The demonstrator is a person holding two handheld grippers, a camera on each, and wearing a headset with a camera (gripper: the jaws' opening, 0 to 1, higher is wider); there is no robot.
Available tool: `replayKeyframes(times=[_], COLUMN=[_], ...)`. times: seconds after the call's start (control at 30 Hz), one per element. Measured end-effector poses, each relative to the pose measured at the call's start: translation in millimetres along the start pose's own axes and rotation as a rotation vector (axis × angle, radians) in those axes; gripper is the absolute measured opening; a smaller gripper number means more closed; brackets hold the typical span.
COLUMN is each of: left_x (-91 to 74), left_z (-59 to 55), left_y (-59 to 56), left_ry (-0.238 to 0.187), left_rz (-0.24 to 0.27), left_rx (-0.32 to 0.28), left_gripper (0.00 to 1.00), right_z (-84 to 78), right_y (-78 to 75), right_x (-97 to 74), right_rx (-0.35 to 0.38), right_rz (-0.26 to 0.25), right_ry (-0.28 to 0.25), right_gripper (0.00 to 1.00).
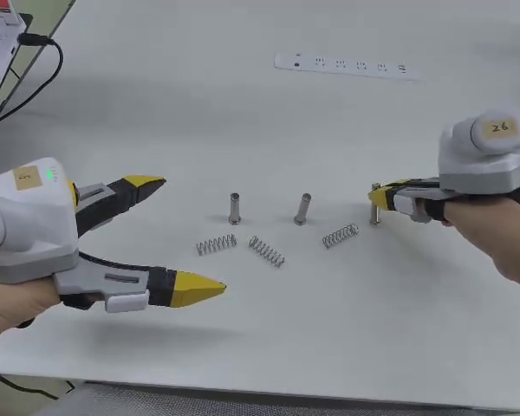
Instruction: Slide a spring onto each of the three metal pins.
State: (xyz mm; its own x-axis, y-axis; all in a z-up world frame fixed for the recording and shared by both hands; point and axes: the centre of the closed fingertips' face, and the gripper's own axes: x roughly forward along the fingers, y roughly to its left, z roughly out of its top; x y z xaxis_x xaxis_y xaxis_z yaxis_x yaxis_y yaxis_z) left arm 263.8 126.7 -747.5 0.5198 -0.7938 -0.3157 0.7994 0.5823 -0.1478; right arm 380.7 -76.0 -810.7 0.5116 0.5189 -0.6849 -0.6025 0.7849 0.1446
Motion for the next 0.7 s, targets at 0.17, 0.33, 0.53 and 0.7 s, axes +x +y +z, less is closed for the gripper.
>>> replayKeyframes(times=[0.17, 0.33, 0.53, 0.7], left_x=[-0.2, 0.0, 0.0, -0.4], left_z=[-0.7, -1.2, -0.8, 0.0], left_y=[-0.1, 0.3, 1.8, 2.3], left_ry=[0.001, 0.001, -0.002, -0.006], left_rz=[0.001, 0.002, 0.004, 0.005], left_rx=[0.000, 0.002, 0.003, 0.001], left_gripper=[0.99, 0.99, 0.99, 0.99], right_z=[-1.2, -2.5, -5.1, -7.0], right_y=[0.8, 3.4, 5.0, 5.9], right_x=[-1.5, -2.7, -6.0, -8.6], right_rx=[-0.006, -0.024, -0.051, -0.058], right_rz=[0.000, 0.002, -0.001, -0.003], right_ry=[-0.020, -0.031, -0.038, -0.041], right_gripper=[0.05, 0.05, 0.05, 0.06])
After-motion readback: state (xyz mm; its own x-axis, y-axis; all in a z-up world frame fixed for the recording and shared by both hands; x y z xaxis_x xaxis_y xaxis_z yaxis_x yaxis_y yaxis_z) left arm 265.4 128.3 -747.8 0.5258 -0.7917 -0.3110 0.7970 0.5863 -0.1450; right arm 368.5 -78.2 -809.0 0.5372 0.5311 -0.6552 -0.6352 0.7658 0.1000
